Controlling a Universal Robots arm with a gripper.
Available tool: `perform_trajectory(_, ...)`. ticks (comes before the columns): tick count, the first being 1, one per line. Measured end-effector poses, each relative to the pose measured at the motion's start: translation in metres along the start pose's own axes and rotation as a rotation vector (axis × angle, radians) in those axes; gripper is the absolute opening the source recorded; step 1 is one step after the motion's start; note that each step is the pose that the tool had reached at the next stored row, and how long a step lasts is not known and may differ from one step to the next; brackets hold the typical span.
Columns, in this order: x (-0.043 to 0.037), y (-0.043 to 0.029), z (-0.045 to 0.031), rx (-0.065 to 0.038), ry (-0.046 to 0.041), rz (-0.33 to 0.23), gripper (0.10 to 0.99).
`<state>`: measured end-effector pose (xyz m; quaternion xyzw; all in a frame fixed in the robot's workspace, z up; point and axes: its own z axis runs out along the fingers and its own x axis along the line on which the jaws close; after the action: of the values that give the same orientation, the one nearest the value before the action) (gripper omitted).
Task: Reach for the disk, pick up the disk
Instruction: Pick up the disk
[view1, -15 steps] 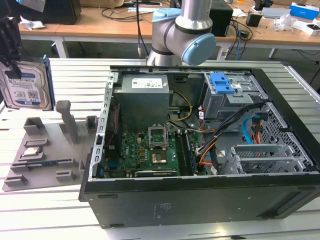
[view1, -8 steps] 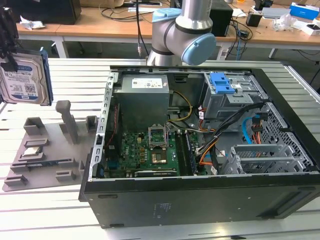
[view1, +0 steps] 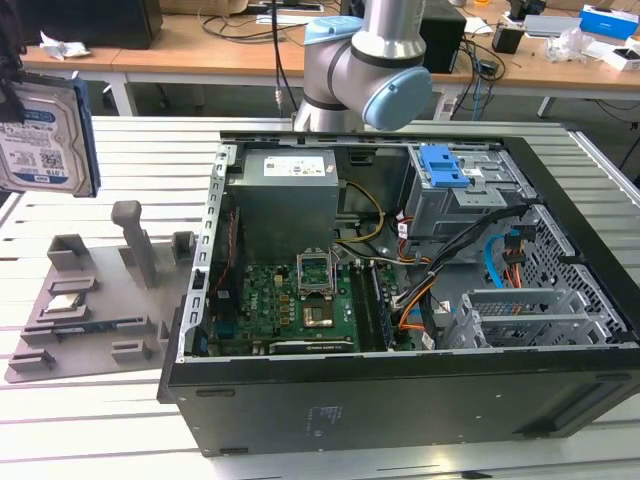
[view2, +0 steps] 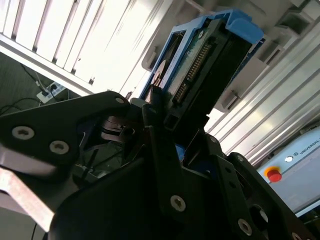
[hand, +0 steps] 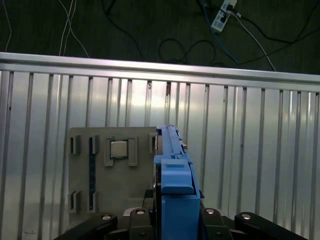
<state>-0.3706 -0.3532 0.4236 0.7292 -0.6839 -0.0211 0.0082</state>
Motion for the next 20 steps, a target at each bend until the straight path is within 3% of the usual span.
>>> perform_trajectory(11, -0.0021, 0.0013, -0.0374, 0.000, -0.0001, 0.000, 0.365)
perform_trajectory(20, -0.0032, 0.0021, -0.0611, 0.000, 0.0000, 0.000, 0.365)
